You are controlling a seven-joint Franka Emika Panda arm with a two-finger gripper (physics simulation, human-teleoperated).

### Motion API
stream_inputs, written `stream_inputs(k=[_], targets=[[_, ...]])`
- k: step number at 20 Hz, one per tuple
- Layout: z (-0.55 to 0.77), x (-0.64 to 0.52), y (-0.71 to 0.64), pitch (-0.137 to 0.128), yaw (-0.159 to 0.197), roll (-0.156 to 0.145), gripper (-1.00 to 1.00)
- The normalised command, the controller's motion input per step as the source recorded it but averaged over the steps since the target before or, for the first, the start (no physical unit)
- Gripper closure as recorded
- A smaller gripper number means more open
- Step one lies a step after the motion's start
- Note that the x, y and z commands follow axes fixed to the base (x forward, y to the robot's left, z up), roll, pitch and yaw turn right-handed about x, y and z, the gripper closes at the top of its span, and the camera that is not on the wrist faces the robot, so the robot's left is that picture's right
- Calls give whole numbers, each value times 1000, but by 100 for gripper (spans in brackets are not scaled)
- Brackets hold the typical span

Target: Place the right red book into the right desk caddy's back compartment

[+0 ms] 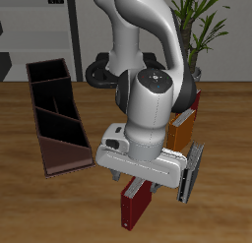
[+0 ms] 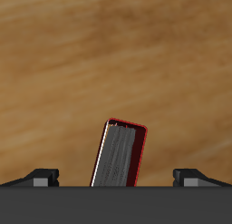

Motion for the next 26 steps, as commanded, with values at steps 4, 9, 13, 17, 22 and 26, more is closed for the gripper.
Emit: stream_inputs(k=[4, 9, 13, 17, 22, 26], targets=[[-126, 66, -70, 17, -20, -3, -100], [-100, 73, -98, 12, -11, -8, 100], [-35, 64, -75, 6, -22, -3, 100], [17, 4, -22, -4, -5, 3, 100], [95, -23, -50, -14, -3, 2, 100], [430, -101, -197, -51, 15, -11, 100]])
